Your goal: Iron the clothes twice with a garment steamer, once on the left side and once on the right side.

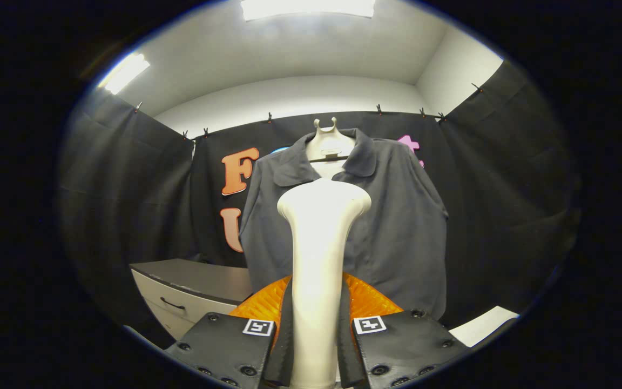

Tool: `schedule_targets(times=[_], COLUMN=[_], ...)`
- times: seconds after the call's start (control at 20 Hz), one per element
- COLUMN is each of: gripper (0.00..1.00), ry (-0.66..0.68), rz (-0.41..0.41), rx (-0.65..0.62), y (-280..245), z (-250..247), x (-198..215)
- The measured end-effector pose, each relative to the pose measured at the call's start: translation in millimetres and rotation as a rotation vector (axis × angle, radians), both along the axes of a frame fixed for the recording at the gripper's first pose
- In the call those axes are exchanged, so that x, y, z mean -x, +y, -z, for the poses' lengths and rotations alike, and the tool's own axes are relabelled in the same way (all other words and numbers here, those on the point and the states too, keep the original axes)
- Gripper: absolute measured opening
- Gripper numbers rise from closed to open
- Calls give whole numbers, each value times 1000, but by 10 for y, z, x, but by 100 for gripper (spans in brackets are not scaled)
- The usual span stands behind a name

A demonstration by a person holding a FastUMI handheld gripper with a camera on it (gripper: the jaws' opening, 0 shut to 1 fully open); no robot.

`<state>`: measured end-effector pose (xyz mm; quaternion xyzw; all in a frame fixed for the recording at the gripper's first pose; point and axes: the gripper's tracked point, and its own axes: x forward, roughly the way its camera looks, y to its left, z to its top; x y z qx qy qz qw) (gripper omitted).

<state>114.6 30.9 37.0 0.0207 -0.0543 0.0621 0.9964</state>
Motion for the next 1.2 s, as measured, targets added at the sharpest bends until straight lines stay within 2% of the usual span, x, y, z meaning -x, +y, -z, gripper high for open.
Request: schedule_targets(times=[0.35, 0.8, 1.2], gripper=[40, 40, 40], ry=[1, 78, 92], rz=[139, 152, 141], rx=[4, -1, 29], y=[-887, -1221, -1186], z=[-174, 99, 266], x=[-448, -1004, -1219])
